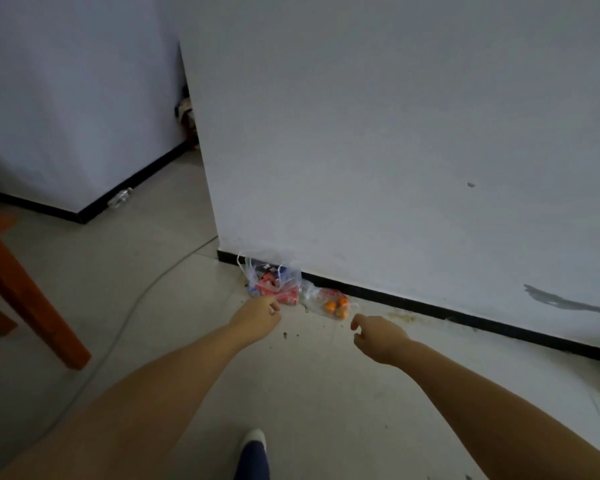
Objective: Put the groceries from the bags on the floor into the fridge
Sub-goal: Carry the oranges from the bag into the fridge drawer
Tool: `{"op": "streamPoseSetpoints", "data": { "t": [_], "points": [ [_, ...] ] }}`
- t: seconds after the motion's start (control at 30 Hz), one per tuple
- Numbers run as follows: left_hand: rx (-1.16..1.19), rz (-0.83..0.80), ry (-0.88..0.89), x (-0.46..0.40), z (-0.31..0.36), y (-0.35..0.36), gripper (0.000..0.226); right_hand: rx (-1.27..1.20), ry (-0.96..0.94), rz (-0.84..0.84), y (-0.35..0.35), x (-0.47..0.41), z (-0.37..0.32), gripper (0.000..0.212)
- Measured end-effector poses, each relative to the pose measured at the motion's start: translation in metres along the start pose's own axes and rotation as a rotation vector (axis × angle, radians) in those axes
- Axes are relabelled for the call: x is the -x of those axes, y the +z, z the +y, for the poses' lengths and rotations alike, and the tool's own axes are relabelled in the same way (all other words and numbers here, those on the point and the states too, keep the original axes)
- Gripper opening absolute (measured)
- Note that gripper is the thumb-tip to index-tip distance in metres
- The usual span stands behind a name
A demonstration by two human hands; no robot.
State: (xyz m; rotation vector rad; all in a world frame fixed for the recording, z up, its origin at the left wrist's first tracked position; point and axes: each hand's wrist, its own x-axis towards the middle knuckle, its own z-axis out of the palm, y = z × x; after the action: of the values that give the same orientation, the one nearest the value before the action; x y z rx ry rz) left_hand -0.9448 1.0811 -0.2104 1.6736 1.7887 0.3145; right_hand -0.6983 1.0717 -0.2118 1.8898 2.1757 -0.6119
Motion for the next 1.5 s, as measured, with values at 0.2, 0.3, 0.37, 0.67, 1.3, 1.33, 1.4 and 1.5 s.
{"op": "streamPoseSetpoints", "data": {
  "t": [0.2, 0.3, 0.37, 0.67, 1.3, 1.33, 1.4, 1.5],
  "points": [
    [-0.087, -0.128, 0.092, -0.138, 0.012, -0.049, 0.024, -0.066, 0.099, 0.011, -0.054, -0.111, -0.002, 0.033],
    [-0.121, -0.183, 0.088, -0.198, 0.023, -0.061, 0.02, -0.125, 0.135, 0.015, -0.066, -0.15, 0.001, 0.032],
    [-0.159, -0.234, 0.099, -0.231, 0.03, -0.057, 0.025, -0.132, 0.161, -0.001, -0.064, -0.172, 0.01, 0.032],
    [-0.182, -0.429, 0.173, -0.383, 0.064, 0.01, 0.018, -0.198, 0.32, -0.104, -0.061, -0.307, 0.11, 0.027],
    [-0.128, -0.549, 0.046, -0.744, -0.107, 0.429, 0.016, -0.352, 0.314, -0.084, 0.294, -0.701, 0.272, 0.023],
    [-0.123, -0.543, 0.065, -0.761, -0.111, 0.452, 0.014, -0.331, 0.283, -0.046, 0.311, -0.722, 0.278, 0.019],
    [-0.144, -0.503, 0.159, -0.789, -0.121, 0.493, 0.028, -0.319, 0.24, 0.012, 0.343, -0.759, 0.289, 0.021],
    [-0.229, -0.477, 0.256, -0.8, -0.136, 0.529, 0.04, -0.304, 0.246, 0.03, 0.383, -0.795, 0.301, 0.038]
  ]
}}
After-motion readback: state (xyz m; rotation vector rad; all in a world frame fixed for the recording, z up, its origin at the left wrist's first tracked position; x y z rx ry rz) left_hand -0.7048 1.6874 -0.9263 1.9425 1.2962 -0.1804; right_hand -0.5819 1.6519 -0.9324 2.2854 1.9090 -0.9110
